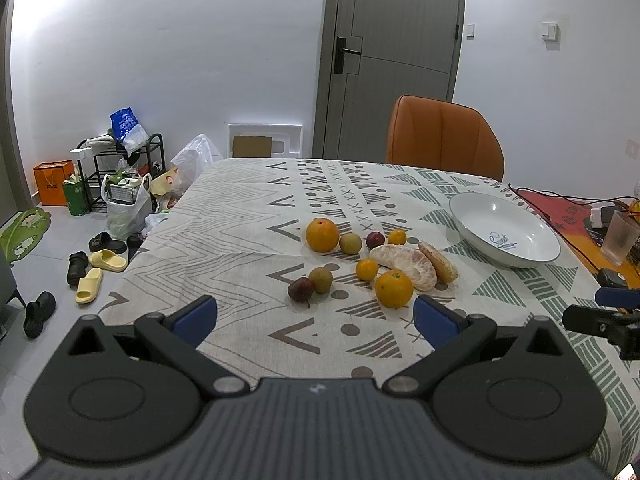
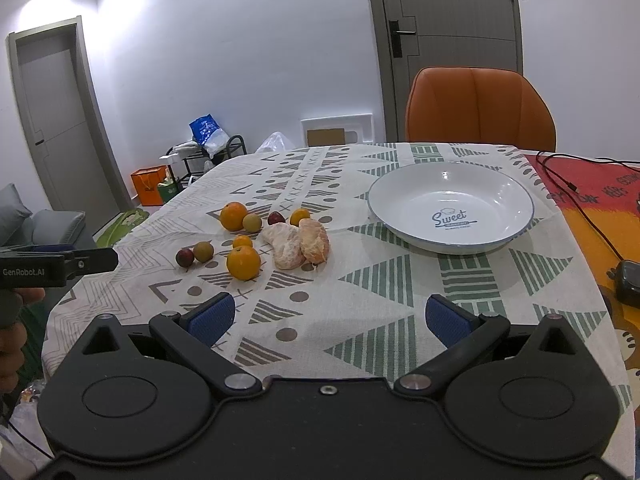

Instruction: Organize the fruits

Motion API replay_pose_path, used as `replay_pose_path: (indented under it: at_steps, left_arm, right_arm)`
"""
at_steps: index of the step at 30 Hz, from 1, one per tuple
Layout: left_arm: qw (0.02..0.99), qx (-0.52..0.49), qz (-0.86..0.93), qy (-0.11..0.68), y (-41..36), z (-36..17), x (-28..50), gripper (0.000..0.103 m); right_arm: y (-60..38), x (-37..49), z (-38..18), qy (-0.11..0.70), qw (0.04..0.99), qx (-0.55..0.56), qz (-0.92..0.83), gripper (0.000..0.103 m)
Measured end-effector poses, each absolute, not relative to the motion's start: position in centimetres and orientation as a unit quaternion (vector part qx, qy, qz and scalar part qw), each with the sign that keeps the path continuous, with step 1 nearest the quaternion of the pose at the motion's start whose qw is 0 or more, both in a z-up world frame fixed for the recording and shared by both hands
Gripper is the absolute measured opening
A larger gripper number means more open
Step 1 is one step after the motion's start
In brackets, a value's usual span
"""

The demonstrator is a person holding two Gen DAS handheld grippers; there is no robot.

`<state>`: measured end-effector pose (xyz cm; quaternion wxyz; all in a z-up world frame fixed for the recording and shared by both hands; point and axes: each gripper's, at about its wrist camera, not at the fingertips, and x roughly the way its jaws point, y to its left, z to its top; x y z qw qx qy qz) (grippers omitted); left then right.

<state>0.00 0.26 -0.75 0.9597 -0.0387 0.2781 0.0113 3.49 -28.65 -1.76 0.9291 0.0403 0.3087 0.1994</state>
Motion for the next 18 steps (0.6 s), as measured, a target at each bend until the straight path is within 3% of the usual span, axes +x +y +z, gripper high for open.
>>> replay_pose_path:
  at_steps: [18]
  left_arm:
    - [0.958, -0.036, 0.009, 0.284, 0.25, -0.86, 0.26, 0.103]
  right_arm:
    - [-28.38, 3.62, -2.13, 0.313, 0.927, 0.04, 0.203, 0.103]
